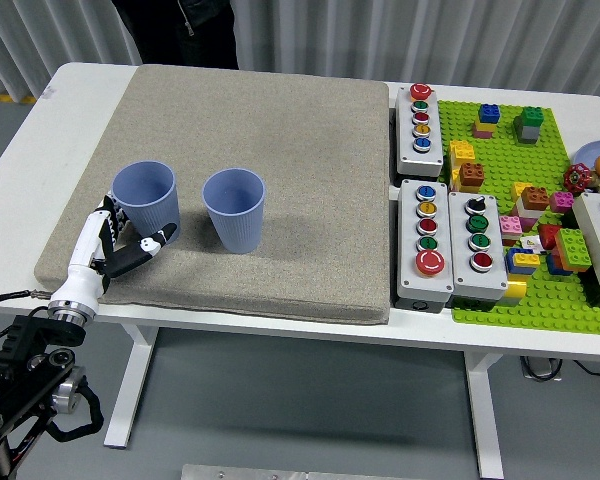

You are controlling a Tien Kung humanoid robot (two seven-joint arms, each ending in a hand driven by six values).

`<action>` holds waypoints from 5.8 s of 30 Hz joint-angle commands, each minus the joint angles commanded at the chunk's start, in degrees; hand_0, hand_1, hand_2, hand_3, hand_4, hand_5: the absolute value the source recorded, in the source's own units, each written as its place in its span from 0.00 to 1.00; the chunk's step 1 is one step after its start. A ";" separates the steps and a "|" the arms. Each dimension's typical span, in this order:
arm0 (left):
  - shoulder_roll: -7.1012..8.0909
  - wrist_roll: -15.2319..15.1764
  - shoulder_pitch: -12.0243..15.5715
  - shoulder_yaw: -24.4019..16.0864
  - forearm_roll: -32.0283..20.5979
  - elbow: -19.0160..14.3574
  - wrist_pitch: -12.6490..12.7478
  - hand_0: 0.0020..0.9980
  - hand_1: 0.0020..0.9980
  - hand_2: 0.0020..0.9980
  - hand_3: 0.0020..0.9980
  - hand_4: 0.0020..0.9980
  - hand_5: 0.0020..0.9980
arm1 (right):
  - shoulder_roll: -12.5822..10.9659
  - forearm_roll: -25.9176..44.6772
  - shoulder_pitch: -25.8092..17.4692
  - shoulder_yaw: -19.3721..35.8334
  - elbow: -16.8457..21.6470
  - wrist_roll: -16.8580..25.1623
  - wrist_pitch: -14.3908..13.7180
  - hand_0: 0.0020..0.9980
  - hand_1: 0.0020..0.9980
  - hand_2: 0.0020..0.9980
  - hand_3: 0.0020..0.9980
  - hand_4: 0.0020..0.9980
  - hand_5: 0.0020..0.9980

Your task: Pick cup pour cup place

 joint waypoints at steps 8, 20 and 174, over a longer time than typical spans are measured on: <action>-0.13 0.10 -0.79 0.45 -0.13 0.14 -0.12 0.96 0.95 1.00 1.00 0.85 0.18 | -0.01 -0.01 0.01 0.04 0.00 -0.01 0.09 0.71 0.63 0.58 0.57 0.00 0.08; -0.34 0.22 -2.63 0.89 -1.35 1.77 -0.52 0.96 0.95 1.00 1.00 0.88 0.23 | 0.00 -0.03 0.10 0.08 0.00 -0.03 0.13 0.71 0.63 0.58 0.57 0.00 0.08; 11.75 12.74 -11.52 4.88 29.12 -15.00 4.60 0.50 0.55 0.67 0.65 0.76 0.17 | -0.90 -0.14 0.65 0.15 0.00 0.14 -0.42 0.71 0.63 0.58 0.57 0.00 0.07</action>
